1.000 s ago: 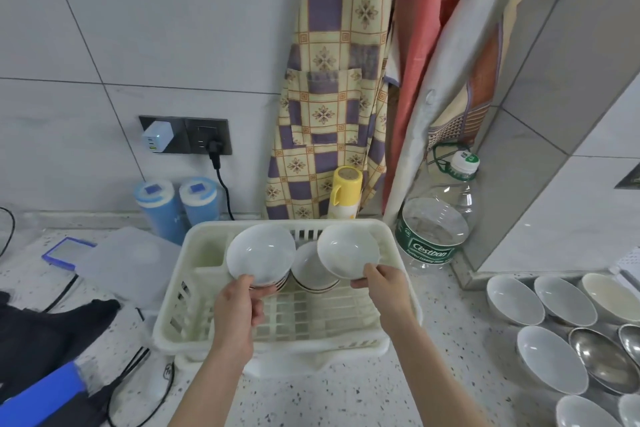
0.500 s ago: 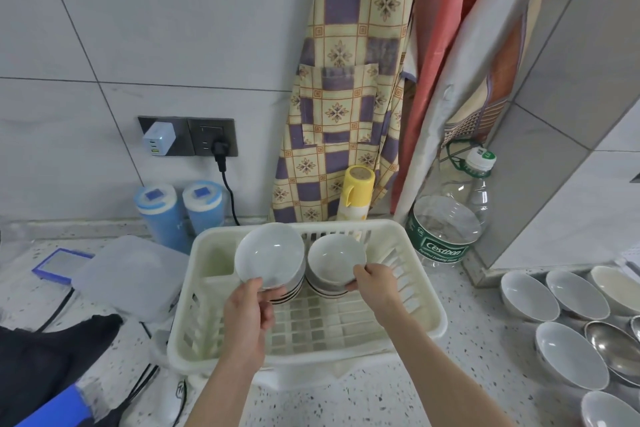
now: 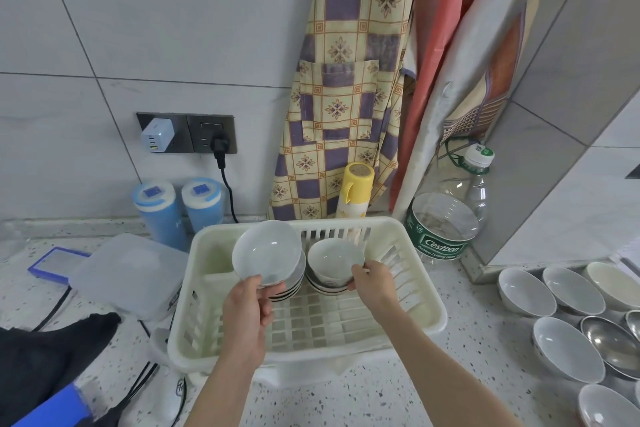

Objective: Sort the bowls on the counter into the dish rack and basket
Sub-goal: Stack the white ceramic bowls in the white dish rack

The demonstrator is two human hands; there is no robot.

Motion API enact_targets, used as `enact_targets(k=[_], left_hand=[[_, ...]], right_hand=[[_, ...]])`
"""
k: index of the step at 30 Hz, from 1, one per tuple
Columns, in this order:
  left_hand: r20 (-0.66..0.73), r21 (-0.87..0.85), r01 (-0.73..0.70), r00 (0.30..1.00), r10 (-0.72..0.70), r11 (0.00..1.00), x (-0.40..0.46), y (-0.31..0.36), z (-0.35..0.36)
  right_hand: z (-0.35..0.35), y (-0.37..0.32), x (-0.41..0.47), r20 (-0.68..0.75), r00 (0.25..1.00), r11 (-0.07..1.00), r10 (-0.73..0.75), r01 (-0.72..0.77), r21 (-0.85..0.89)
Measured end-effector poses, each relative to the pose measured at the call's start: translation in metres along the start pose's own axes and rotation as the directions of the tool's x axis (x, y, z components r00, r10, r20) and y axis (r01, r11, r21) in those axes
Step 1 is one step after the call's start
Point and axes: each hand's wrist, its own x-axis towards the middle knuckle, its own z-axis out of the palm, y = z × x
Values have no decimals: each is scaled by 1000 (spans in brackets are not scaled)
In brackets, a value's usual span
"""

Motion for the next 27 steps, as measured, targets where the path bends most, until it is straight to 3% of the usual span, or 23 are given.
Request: enact_targets(k=[24,27], left_hand=[[4,102,-19,1000,19,995,1,-3,3],[12,131,-28,1000,27,991,-1,-3,2]], right_hand=[[4,8,2,19,999,995,50,-52,82],[-2,6,-2,-58,996,993,63,-57,99]])
